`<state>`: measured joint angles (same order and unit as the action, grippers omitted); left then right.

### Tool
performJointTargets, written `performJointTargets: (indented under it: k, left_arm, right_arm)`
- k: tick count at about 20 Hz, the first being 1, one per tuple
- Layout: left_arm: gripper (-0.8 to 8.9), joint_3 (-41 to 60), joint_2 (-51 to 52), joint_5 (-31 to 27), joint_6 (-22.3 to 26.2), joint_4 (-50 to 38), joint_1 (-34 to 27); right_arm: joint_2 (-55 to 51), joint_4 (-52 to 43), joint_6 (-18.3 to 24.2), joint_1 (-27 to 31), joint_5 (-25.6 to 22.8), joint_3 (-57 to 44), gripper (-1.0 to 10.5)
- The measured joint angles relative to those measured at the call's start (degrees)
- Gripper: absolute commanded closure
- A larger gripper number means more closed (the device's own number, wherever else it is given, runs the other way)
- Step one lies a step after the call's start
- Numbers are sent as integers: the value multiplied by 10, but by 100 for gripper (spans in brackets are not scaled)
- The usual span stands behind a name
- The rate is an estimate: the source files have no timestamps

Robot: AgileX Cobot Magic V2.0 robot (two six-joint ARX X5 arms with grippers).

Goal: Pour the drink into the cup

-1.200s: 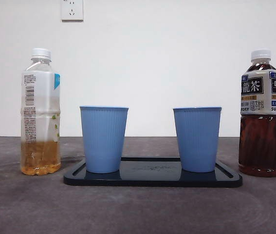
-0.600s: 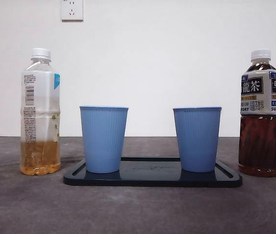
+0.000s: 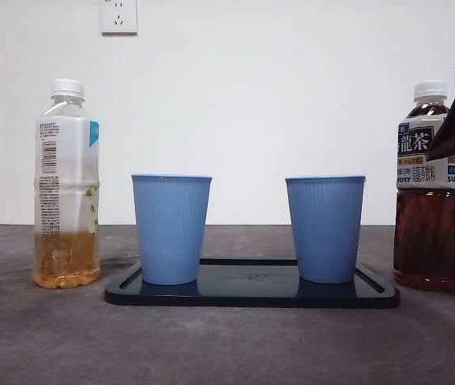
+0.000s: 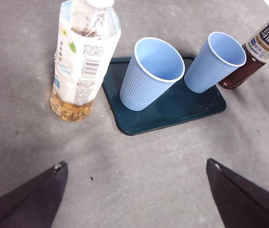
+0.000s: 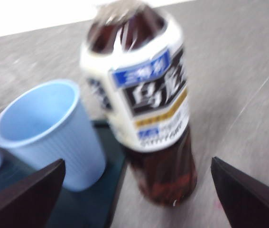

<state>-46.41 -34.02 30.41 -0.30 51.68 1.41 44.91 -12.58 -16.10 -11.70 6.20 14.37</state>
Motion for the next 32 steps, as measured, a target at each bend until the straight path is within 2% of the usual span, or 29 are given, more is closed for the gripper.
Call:
performJointTargets:
  k: [8,16,22,24,32]
  left_arm:
    - [344,0,0,0,0,0,0]
    - [344,0,0,0,0,0,0]
    - [344,0,0,0,0,0,0]
    - [344,0,0,0,0,0,0]
    - [344,0,0,0,0,0,0]
  right_arm:
    - [168,-201,13,0,-4,0,457]
    - [271,-348,13,0,-32,0,462]
    - [324,-404,13,0,-44,0,600]
    - [327,-409,14,-2,-43,0,673]
    - [317,-403,25,-2,-31,0,830]
